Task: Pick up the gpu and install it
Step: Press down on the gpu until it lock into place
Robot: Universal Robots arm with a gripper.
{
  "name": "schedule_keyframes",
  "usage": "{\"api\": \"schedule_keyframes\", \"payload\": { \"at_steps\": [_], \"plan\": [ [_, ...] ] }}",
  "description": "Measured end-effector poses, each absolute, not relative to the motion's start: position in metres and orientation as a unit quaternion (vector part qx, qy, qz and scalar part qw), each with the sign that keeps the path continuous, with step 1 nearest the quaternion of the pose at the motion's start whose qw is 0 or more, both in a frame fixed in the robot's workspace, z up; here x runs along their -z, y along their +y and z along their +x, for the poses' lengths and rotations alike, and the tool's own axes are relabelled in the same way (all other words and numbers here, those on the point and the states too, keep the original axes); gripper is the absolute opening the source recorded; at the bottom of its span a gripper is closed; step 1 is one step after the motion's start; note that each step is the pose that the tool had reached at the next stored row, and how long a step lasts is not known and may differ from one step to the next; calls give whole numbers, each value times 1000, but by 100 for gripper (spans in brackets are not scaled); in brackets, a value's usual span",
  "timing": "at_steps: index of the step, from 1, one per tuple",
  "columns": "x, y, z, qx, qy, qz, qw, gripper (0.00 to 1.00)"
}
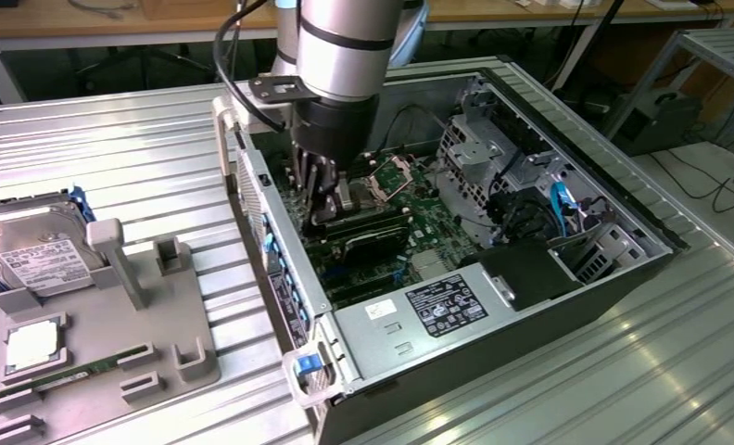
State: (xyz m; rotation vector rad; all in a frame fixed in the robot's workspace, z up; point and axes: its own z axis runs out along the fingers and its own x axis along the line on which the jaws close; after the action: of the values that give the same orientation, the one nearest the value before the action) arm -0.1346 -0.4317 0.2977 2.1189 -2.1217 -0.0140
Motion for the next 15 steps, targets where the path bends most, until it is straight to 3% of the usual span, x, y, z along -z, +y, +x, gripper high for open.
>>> {"api": "schedule_keyframes", "payload": {
  "at_steps": [9, 15],
  "plan": [
    [-301, -432, -128, 25, -706, 702, 92, 11],
    [-301, -432, -123, 60, -701, 699, 127, 11]
  ]
}}
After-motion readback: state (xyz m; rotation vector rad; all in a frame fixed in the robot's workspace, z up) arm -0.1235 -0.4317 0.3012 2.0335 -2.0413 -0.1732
